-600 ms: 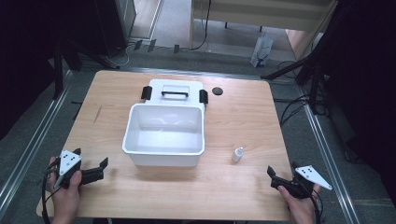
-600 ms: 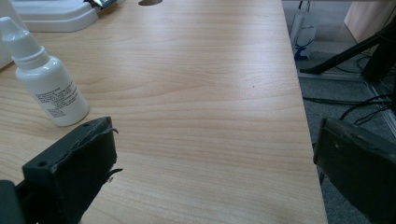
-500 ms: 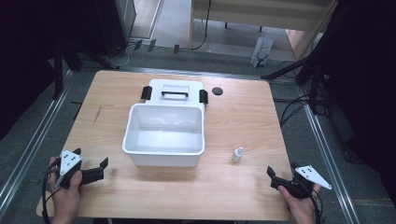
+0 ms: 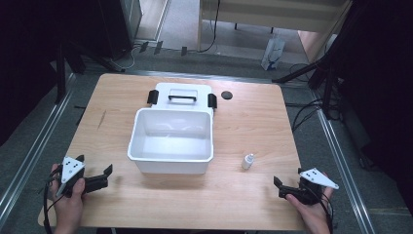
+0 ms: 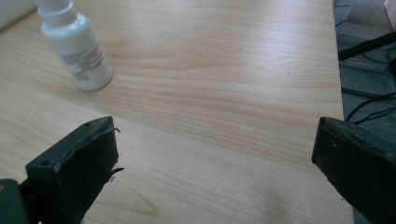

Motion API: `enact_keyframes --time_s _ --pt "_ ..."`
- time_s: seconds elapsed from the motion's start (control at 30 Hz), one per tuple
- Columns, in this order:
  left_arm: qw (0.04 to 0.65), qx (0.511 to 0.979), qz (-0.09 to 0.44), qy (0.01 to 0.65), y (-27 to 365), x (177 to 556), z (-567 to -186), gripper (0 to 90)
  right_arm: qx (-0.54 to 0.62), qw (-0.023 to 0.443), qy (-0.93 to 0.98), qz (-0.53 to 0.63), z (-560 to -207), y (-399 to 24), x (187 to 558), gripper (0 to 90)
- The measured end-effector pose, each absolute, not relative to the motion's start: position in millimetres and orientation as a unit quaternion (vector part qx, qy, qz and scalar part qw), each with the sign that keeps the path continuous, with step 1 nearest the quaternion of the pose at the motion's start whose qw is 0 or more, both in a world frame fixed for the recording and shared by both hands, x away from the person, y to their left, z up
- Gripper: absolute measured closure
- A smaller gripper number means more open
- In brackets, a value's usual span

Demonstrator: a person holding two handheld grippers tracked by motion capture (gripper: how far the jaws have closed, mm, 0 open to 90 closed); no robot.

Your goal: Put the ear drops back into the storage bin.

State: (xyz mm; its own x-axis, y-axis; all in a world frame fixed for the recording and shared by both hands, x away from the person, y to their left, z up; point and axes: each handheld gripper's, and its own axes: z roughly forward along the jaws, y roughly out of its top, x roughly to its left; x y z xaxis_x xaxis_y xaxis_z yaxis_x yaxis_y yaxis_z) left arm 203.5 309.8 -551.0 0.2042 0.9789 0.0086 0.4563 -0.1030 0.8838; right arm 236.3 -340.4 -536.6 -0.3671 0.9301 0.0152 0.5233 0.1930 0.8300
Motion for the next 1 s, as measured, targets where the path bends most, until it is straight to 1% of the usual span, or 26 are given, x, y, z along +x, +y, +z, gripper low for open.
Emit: enact_keyframes --time_s 0.13,0.23,0.3,0.37,0.47,0.7,0.73,0.9,1.0 --pt "0.398 0.666 0.328 0.539 310.0 203.5 -551.0 0.0 0.454 0.256 0.785 0.335 -525.0 -327.0 243.6 0.0" --pt "0.398 0.666 0.327 0.539 310.2 203.7 -551.0 0.0 0.429 0.239 0.811 0.317 -516.9 -318.8 248.2 0.0" --pt "0.398 0.666 0.327 0.54 310.1 203.7 -551.0 0.0 0.394 0.218 0.843 0.295 -507.7 -308.2 252.8 0.0" --pt "0.398 0.666 0.327 0.54 310.1 203.8 -551.0 0.0 0.385 0.216 0.851 0.284 -505.4 -304.5 254.7 0.0" --pt "0.399 0.666 0.327 0.539 310.4 203.7 -551.1 0.0 0.354 0.201 0.88 0.244 -496.5 -292.7 266.0 0.0" --pt "0.4 0.665 0.325 0.54 310.8 203.9 -551.0 0.0 0.319 0.191 0.909 0.185 -475.8 -275.3 288.3 0.1" --pt "0.4 0.665 0.325 0.54 310.8 203.9 -551.0 0.0 0.313 0.189 0.914 0.177 -473.4 -272.9 290.9 2.8" --pt "0.401 0.666 0.326 0.538 310.3 203.8 -551.0 0.0 0.291 0.177 0.929 0.143 -468.4 -260.3 299.6 4.5" --pt "0.401 0.665 0.326 0.538 310.5 203.9 -551.1 0.0 0.276 0.165 0.94 0.114 -464.2 -247.1 307.2 8.5"
